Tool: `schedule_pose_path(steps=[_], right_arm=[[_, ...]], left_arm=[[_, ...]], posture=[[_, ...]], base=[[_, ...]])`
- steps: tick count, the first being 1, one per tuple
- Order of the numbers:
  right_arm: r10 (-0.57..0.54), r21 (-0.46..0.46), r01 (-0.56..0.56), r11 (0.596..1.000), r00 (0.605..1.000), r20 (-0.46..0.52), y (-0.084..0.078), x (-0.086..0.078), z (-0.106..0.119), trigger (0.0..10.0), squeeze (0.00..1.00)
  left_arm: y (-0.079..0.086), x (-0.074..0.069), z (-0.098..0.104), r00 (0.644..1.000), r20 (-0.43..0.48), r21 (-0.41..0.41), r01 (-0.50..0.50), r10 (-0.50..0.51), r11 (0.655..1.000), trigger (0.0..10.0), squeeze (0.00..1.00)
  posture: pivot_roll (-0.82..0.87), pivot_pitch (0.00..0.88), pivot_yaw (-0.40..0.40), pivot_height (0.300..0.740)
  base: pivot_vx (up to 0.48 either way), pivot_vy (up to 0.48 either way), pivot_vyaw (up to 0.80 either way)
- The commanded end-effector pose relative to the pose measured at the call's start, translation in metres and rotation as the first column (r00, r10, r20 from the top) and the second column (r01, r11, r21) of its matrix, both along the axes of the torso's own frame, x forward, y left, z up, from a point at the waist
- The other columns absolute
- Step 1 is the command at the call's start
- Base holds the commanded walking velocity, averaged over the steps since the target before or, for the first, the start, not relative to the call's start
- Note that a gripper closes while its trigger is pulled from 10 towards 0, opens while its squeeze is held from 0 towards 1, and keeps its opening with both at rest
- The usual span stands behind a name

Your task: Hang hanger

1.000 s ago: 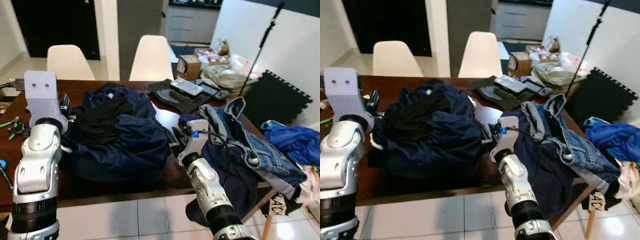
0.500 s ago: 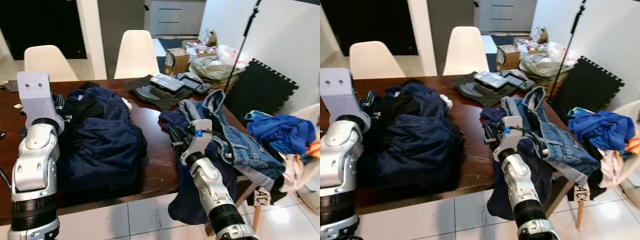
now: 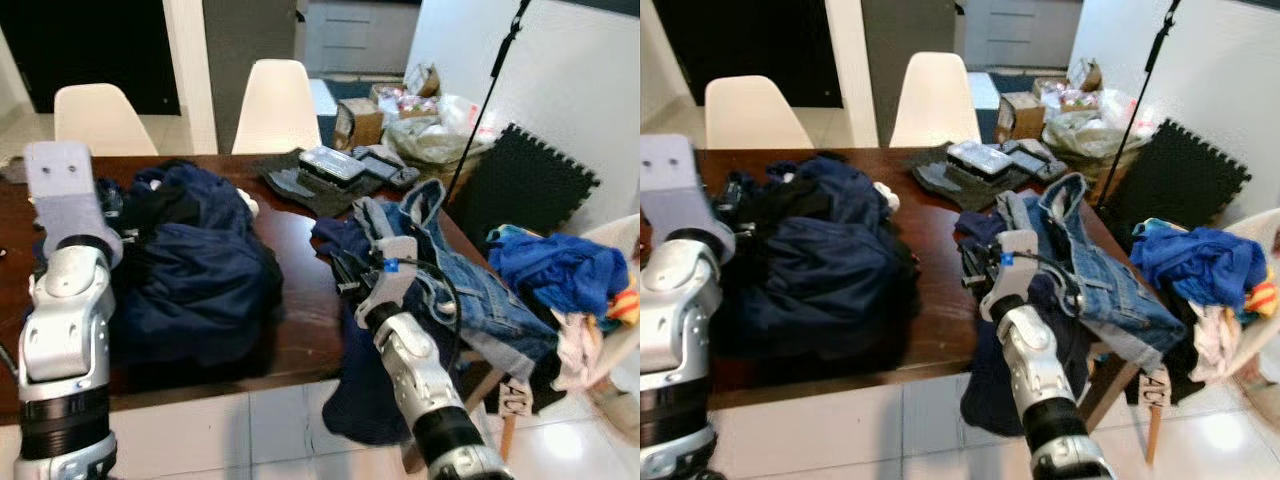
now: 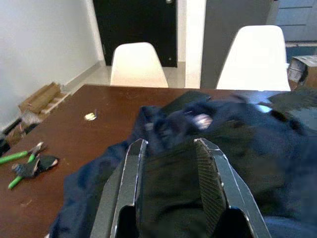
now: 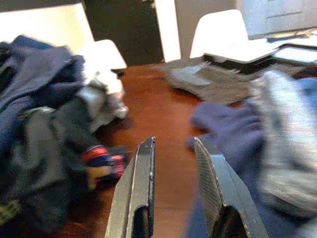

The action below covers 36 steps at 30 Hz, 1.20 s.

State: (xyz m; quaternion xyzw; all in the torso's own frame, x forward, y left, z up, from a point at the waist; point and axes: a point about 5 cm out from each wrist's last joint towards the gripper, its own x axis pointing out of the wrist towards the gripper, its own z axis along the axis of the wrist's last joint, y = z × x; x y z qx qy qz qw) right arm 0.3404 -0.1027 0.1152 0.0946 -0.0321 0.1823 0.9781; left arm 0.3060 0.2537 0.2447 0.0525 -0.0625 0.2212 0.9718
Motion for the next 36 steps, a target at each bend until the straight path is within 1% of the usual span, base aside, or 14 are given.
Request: schedule_pose_path(steps=[1,6,11,12,15,16,27,28,31,32,33,34,35,36], right_arm=[[-0.007,0.004,0.007,1.0,1.0,-0.01,-0.001,0.0,-0.001,10.0,0.0],[-0.003,0.004,0.003,1.0,1.0,-0.011,0.0,0.0,-0.001,10.0,0.0],[0.004,0.007,-0.004,1.0,1.0,-0.015,0.002,0.0,-0.002,10.0,0.0],[0.008,0.005,-0.008,1.0,1.0,-0.017,0.002,0.0,-0.002,10.0,0.0],[0.011,0.003,-0.011,1.0,1.0,-0.018,0.002,0.0,-0.002,10.0,0.0],[0.012,0.002,-0.012,1.0,1.0,-0.018,0.002,0.001,-0.002,10.0,0.0],[0.0,0.003,0.0,1.0,1.0,-0.018,-0.001,-0.001,-0.004,10.0,0.0],[0.0,0.003,0.0,1.0,1.0,-0.019,-0.001,-0.001,-0.004,10.0,0.0],[0.0,0.003,0.0,1.0,1.0,-0.019,-0.001,-0.001,-0.004,10.0,0.0],[0.0,0.002,0.0,1.0,1.0,-0.019,-0.001,-0.001,-0.004,10.0,0.0],[0.001,0.001,-0.001,1.0,1.0,-0.019,-0.001,-0.001,-0.004,10.0,0.0],[0.001,0.001,-0.001,1.0,1.0,-0.019,-0.001,-0.001,-0.004,10.0,0.0],[0.002,0.001,-0.002,1.0,1.0,-0.019,-0.001,-0.001,-0.004,10.0,0.0],[0.002,0.0,-0.002,1.0,1.0,-0.02,-0.001,0.0,-0.004,10.0,0.0]], left_arm=[[0.004,0.0,0.003,1.0,0.0,0.017,-0.02,0.02,1.0,10.0,0.0],[0.024,-0.002,0.009,0.997,-0.02,0.08,-0.075,0.077,0.994,10.0,0.0],[0.063,0.003,0.007,0.973,-0.209,0.146,-0.063,0.093,0.987,10.0,0.0],[0.068,0.006,0.008,0.967,-0.244,0.145,-0.044,0.079,0.988,10.0,0.59],[0.071,0.008,0.009,0.963,-0.261,0.141,-0.035,0.071,0.989,10.0,0.59],[0.071,0.01,0.009,0.953,-0.3,0.118,0.006,0.03,0.993,10.0,1.0],[0.049,0.016,0.004,0.9,-0.39,-0.097,0.171,-0.195,0.981,10.0,1.0],[0.046,0.016,0.002,0.894,-0.39,-0.136,0.183,-0.222,0.974,10.0,0.86],[0.043,0.016,0.001,0.889,-0.39,-0.159,0.19,-0.238,0.969,10.0,0.86],[0.042,0.016,-0.003,0.882,-0.399,-0.177,0.195,-0.252,0.965,10.0,0.78],[0.041,0.015,-0.007,0.87,-0.418,-0.193,0.197,-0.262,0.961,10.0,0.56],[0.041,0.015,-0.007,0.87,-0.418,-0.193,0.197,-0.262,0.961,10.0,0.56],[0.041,0.015,-0.011,0.859,-0.432,-0.213,0.2,-0.276,0.956,10.0,0.44],[0.04,0.014,-0.016,0.844,-0.449,-0.238,0.204,-0.294,0.949,10.0,0.02]], posture=[[0.04,0.0,-0.052,0.74],[0.05,0.0,-0.057,0.74],[0.06,0.0,-0.073,0.74],[0.06,0.0,-0.073,0.74],[0.06,0.0,-0.073,0.74],[0.07,0.0,-0.073,0.74],[0.06,0.0,-0.063,0.74],[0.06,0.0,-0.064,0.74],[0.06,0.0,-0.064,0.74],[0.06,0.0,-0.065,0.74],[0.06,0.0,-0.065,0.74],[0.06,0.0,-0.065,0.74],[0.06,0.0,-0.065,0.74],[0.06,0.0,-0.066,0.74]], base=[[0.0,0.0,0.0],[0.0,0.0,0.0],[0.0,0.0,0.0],[0.0,0.0,0.0],[0.0,0.0,0.0],[0.0,0.0,0.0],[0.0,0.0,0.0],[0.0,0.0,0.0],[0.0,0.0,0.0],[0.0,0.0,0.0],[0.0,0.0,0.0],[0.0,0.0,0.0],[0.0,0.0,0.0],[0.0,0.0,0.0]])
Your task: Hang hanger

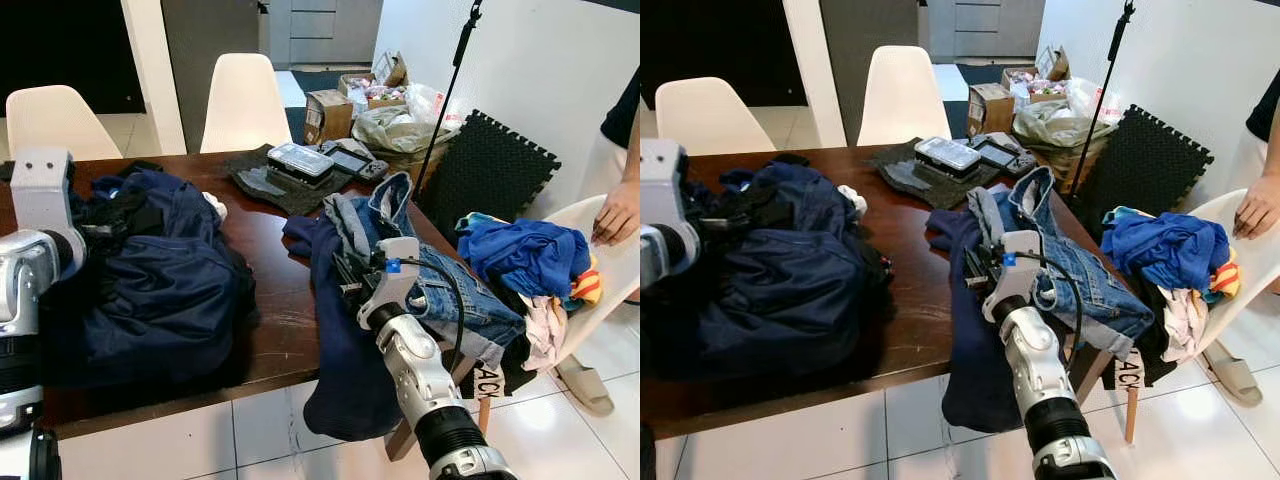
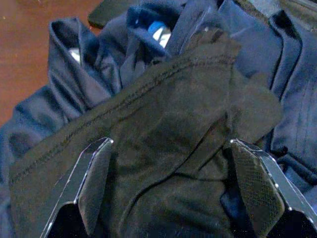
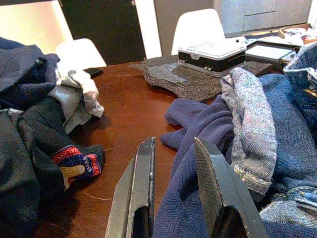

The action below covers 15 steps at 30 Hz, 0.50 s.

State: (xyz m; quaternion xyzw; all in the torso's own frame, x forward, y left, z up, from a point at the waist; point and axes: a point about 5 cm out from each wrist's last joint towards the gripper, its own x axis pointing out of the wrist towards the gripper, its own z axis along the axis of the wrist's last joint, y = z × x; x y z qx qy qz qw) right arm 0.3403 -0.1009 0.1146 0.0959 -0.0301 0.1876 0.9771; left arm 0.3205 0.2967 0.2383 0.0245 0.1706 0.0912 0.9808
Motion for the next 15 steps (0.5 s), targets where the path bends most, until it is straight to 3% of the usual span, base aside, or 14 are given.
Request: schedule_pose_path(steps=[1,7,14,15], right_arm=[[-0.009,-0.002,0.009,1.0,1.0,-0.016,-0.003,0.0,-0.003,10.0,0.0],[-0.012,-0.003,0.012,1.0,1.0,-0.023,-0.003,0.0,-0.004,10.0,0.0],[-0.009,-0.004,0.009,1.0,1.0,-0.029,-0.002,-0.001,-0.006,10.0,0.0],[-0.009,-0.005,0.009,1.0,1.0,-0.03,-0.002,-0.001,-0.006,10.0,0.0]], left_arm=[[-0.003,0.0,-0.01,0.999,-0.043,-0.041,0.019,-0.021,0.999,10.0,0.02],[-0.005,-0.005,-0.025,0.992,-0.12,-0.049,0.03,-0.035,0.998,10.0,0.0],[-0.007,-0.005,-0.028,0.989,-0.141,-0.062,0.042,-0.051,0.997,10.0,0.0],[-0.008,-0.005,-0.029,0.988,-0.145,-0.066,0.045,-0.054,0.997,5.0,0.0]], posture=[[0.06,0.0,-0.066,0.74],[0.06,0.0,-0.06,0.74],[0.06,0.0,-0.059,0.74],[0.06,0.0,-0.057,0.74]], base=[[0.0,0.0,0.0],[0.0,0.0,0.0],[0.0,0.0,0.0],[0.0,0.0,0.0]])
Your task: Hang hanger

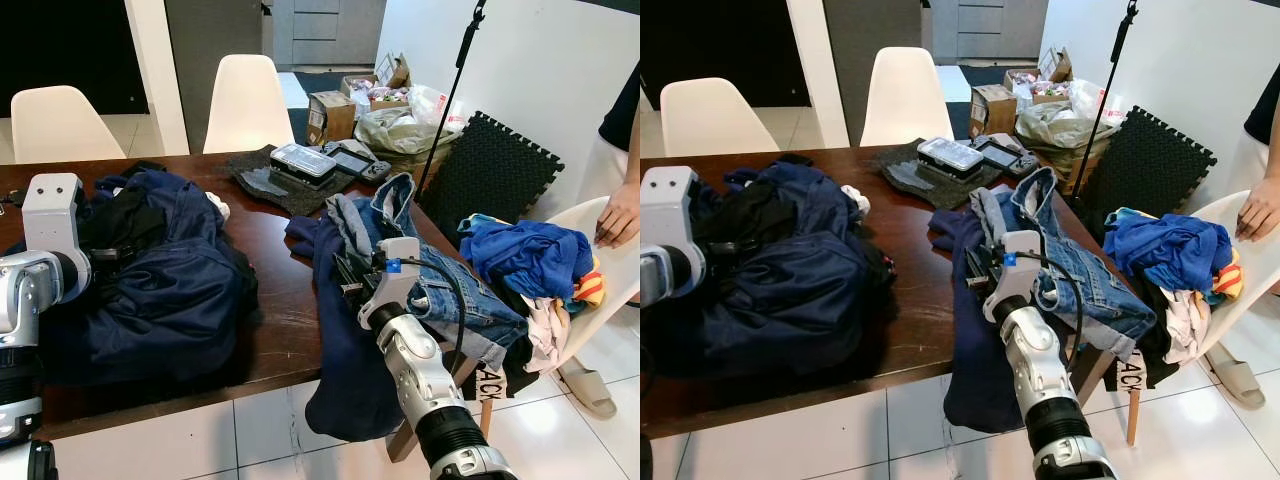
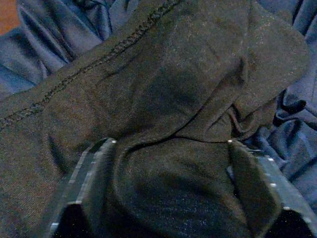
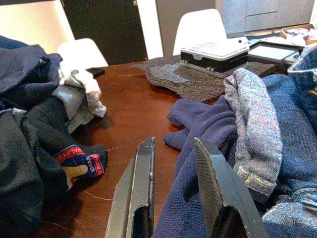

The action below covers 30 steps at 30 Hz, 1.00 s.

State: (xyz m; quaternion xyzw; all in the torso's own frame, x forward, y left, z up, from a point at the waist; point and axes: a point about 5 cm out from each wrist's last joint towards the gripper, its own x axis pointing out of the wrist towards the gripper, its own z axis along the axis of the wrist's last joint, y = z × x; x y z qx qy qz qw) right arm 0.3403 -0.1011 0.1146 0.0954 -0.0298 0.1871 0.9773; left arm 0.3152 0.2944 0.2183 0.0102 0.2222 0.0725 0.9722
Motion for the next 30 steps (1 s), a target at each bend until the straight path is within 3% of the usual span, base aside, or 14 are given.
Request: schedule_pose_path(steps=[1,3,17,18,19,20,21,22,24,26,27,28,29,30], right_arm=[[-0.008,-0.003,0.008,1.0,1.0,-0.03,-0.002,-0.001,-0.006,10.0,0.0],[-0.009,-0.003,0.009,1.0,0.999,-0.031,-0.002,-0.001,-0.006,10.0,0.0],[-0.006,-0.007,0.006,1.0,0.999,-0.038,-0.002,0.0,-0.006,10.0,0.0],[-0.007,-0.007,0.007,1.0,0.999,-0.038,-0.002,0.001,-0.006,10.0,0.0],[-0.007,-0.007,0.007,1.0,0.999,-0.038,-0.002,0.001,-0.006,10.0,0.0],[-0.008,-0.007,0.008,1.0,0.999,-0.038,-0.002,0.001,-0.006,10.0,0.0],[-0.008,-0.007,0.008,1.0,0.999,-0.038,-0.002,0.001,-0.006,10.0,0.0],[-0.01,-0.008,0.009,1.0,0.999,-0.037,-0.003,0.001,-0.006,10.0,0.0],[-0.01,-0.008,0.009,1.0,0.999,-0.037,-0.003,0.001,-0.006,10.0,0.0],[-0.016,-0.009,0.015,1.0,0.999,-0.036,-0.004,0.001,-0.005,10.0,0.0],[-0.016,-0.009,0.015,1.0,0.999,-0.036,-0.004,0.001,-0.005,10.0,0.0],[-0.018,-0.01,0.018,1.0,0.999,-0.035,-0.005,0.002,-0.005,10.0,0.0],[-0.018,-0.01,0.018,1.0,0.999,-0.035,-0.005,0.002,-0.005,10.0,0.0],[-0.02,-0.01,0.02,1.0,0.999,-0.034,-0.006,0.002,-0.005,10.0,0.0]], left_arm=[[-0.006,0.0,-0.01,0.999,-0.046,-0.026,0.024,-0.025,0.999,0.7,0.0],[-0.007,0.0,-0.01,0.999,-0.046,-0.03,0.024,-0.025,0.999,0.0,0.0],[-0.004,-0.003,-0.008,1.0,-0.026,-0.05,0.002,-0.003,0.999,0.0,0.0],[-0.002,0.0,0.006,0.997,0.075,-0.026,-0.03,0.032,0.999,0.0,0.0],[-0.002,0.0,0.006,0.997,0.075,-0.026,-0.03,0.032,0.999,0.0,0.0],[0.001,0.005,0.028,0.968,0.239,0.018,-0.079,0.072,0.997,0.0,0.0],[0.001,0.005,0.028,0.968,0.239,0.018,-0.079,0.072,0.997,0.0,0.0],[0.001,0.006,0.058,0.892,0.438,0.021,-0.13,0.107,0.991,0.0,0.0],[0.001,0.006,0.058,0.892,0.438,0.021,-0.13,0.107,0.991,0.0,0.0],[-0.009,-0.004,0.118,0.641,0.757,-0.048,-0.141,0.128,0.989,0.0,0.0],[-0.009,-0.004,0.118,0.641,0.757,-0.048,-0.141,0.128,0.989,0.0,0.0],[-0.021,-0.01,0.142,0.521,0.848,-0.076,-0.069,0.1,0.995,0.0,0.0],[-0.021,-0.01,0.142,0.521,0.848,-0.076,-0.069,0.1,0.995,0.0,0.0],[-0.029,-0.014,0.155,0.448,0.89,-0.083,-0.015,0.081,0.996,0.0,0.0]], posture=[[0.06,0.0,-0.056,0.74],[0.06,0.0,-0.057,0.74],[0.06,0.0,-0.059,0.74],[0.06,0.0,-0.059,0.74],[0.06,0.0,-0.059,0.74],[0.06,0.0,-0.059,0.74],[0.06,0.0,-0.059,0.74],[0.06,0.0,-0.058,0.74],[0.06,0.0,-0.058,0.74],[0.05,0.0,-0.058,0.74],[0.05,0.0,-0.058,0.74],[0.05,0.0,-0.058,0.74],[0.05,0.0,-0.058,0.74],[0.05,0.0,-0.058,0.74]], base=[[0.0,0.0,0.0],[0.0,0.0,0.0],[0.0,0.0,0.0],[0.0,0.0,0.0],[0.0,0.0,0.0],[0.0,0.0,0.0],[0.0,0.0,0.0],[0.0,0.0,0.0],[0.0,0.0,0.0],[0.0,0.0,0.0],[0.0,0.0,0.0],[0.0,0.0,0.0],[0.0,0.0,0.0],[0.0,0.0,0.0]])
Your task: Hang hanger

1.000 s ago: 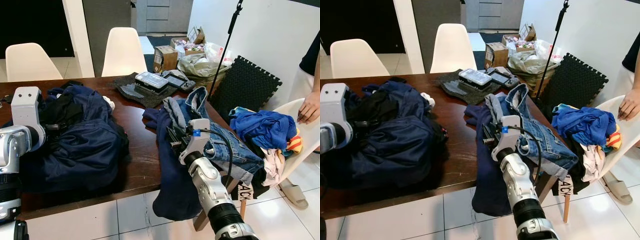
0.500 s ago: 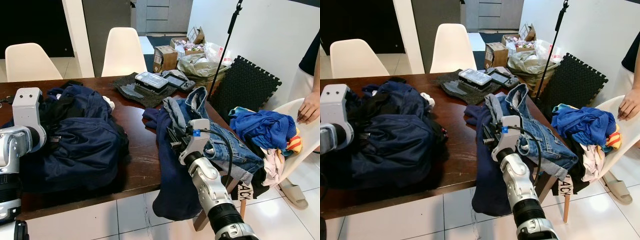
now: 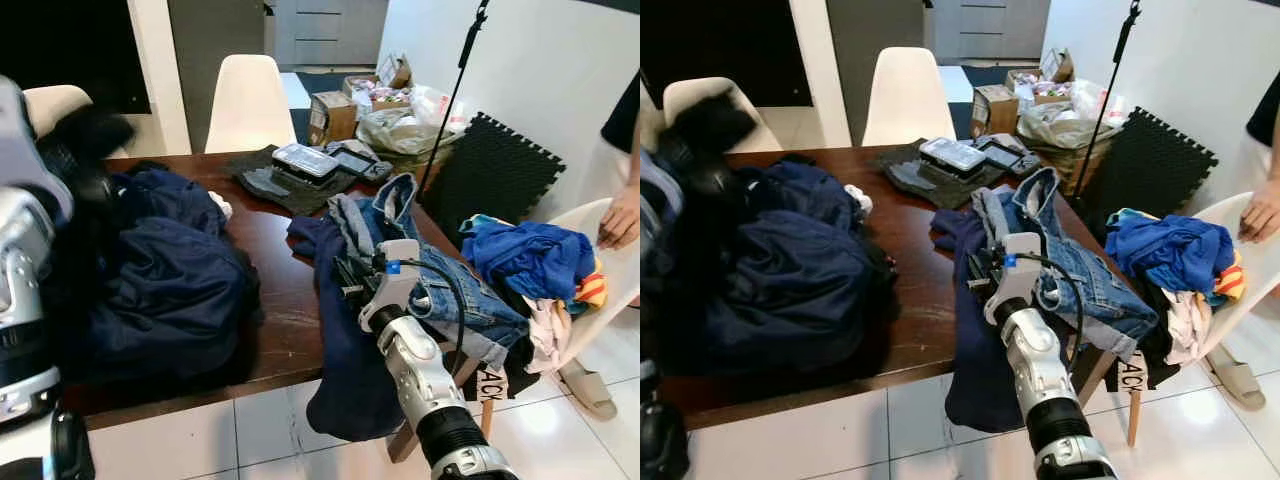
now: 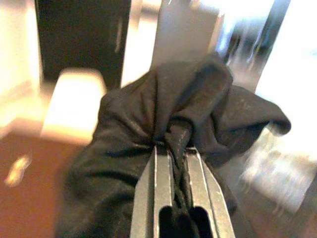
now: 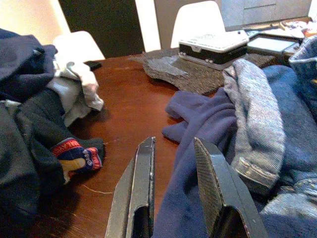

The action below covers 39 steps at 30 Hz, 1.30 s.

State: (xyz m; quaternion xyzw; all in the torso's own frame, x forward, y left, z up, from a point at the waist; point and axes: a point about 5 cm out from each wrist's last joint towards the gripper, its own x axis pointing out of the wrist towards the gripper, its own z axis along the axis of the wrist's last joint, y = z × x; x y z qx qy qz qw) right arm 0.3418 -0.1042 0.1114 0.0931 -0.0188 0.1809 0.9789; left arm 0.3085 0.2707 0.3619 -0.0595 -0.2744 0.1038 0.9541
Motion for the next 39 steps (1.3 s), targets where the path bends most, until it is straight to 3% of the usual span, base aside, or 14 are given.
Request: schedule_pose_path(steps=[1,3,4,9,11,13,15,17,24,30,35,36,37,39], right_arm=[[-0.011,-0.002,0.011,1.0,1.0,-0.011,-0.003,0.001,-0.001,10.0,0.0],[-0.011,-0.002,0.011,1.0,1.0,-0.011,-0.003,0.001,-0.001,10.0,0.0],[-0.019,-0.003,0.018,1.0,1.0,-0.006,-0.004,0.001,0.0,10.0,0.0],[-0.034,-0.002,0.034,0.999,0.999,0.003,-0.007,0.003,0.003,10.0,0.0],[-0.041,-0.004,0.041,0.999,0.999,0.006,-0.009,0.004,0.004,10.0,0.0],[-0.051,-0.011,0.051,0.999,0.999,0.012,-0.012,0.004,0.005,10.0,0.0],[-0.062,-0.01,0.062,0.998,0.998,0.018,-0.014,0.005,0.006,10.0,0.0],[-0.082,-0.005,0.082,0.997,0.996,0.024,-0.018,0.004,0.008,10.0,0.0],[-0.137,-0.01,0.137,0.991,0.991,0.014,-0.032,-0.003,0.001,10.0,0.0],[-0.166,0.007,0.166,0.986,0.986,0.033,-0.034,-0.009,-0.001,10.0,0.0],[-0.203,0.026,0.202,0.979,0.977,0.06,-0.034,-0.008,0.006,10.0,0.0],[-0.222,0.032,0.22,0.975,0.972,0.074,-0.036,-0.005,0.011,10.0,0.0],[-0.253,0.043,0.25,0.967,0.964,0.08,-0.04,-0.003,0.015,10.0,0.0],[-0.28,0.055,0.277,0.959,0.957,0.077,-0.044,-0.003,0.017,10.0,0.0]], left_arm=[[-0.018,-0.009,0.021,0.981,0.159,0.024,0.105,-0.108,0.994,0.0,0.0],[-0.018,-0.009,0.021,0.981,0.159,0.024,0.105,-0.108,0.994,0.0,0.0],[-0.047,-0.014,0.035,0.931,0.25,0.095,0.249,-0.265,0.964,0.0,0.0],[-0.077,-0.016,0.052,0.853,0.323,0.167,0.375,-0.41,0.912,0.0,0.0],[-0.092,-0.014,0.057,0.807,0.327,0.203,0.448,-0.492,0.87,0.0,0.0],[-0.118,-0.007,0.055,0.737,0.282,0.278,0.55,-0.614,0.788,0.0,0.0],[-0.126,-0.003,0.048,0.726,0.251,0.303,0.569,-0.641,0.764,0.0,0.0],[-0.129,0.001,0.04,0.729,0.227,0.298,0.58,-0.646,0.759,0.0,0.0],[-0.124,0.027,-0.005,0.843,0.017,0.215,0.522,-0.538,0.825,0.0,0.0],[-0.135,0.033,-0.049,0.836,-0.149,0.246,0.549,-0.529,0.799,0.0,0.0],[-0.144,0.035,-0.056,0.824,-0.149,0.258,0.566,-0.547,0.783,0.0,0.0],[-0.147,0.038,-0.056,0.833,-0.156,0.276,0.552,-0.53,0.787,7.0,0.0],[-0.149,0.041,-0.059,0.838,-0.175,0.268,0.545,-0.516,0.794,10.0,0.0],[-0.152,0.042,-0.065,0.849,-0.194,0.305,0.529,-0.492,0.792,10.0,0.0]], posture=[[0.05,0.0,-0.057,0.74],[0.05,0.0,-0.057,0.74],[0.03,0.0,-0.05,0.74],[0.03,0.0,-0.044,0.74],[0.02,0.0,-0.039,0.74],[0.01,0.0,-0.027,0.74],[-0.01,0.0,-0.013,0.74],[-0.02,0.0,-0.004,0.74],[-0.02,0.0,0.0,0.74],[-0.05,0.0,0.038,0.74],[-0.07,0.0,0.046,0.74],[-0.07,0.0,0.046,0.74],[-0.07,0.0,0.044,0.74],[-0.07,0.0,0.033,0.74]], base=[[0.0,0.0,0.0],[0.0,0.0,0.0],[0.0,0.0,0.0],[0.0,0.0,0.0],[0.0,0.0,0.0],[0.0,0.0,0.0],[0.0,0.0,0.0],[0.0,0.0,0.0],[0.0,0.0,0.0],[0.0,0.0,0.0],[0.0,0.0,0.0],[0.0,0.0,0.0],[0.0,0.0,0.0],[0.0,0.0,-0.29]])
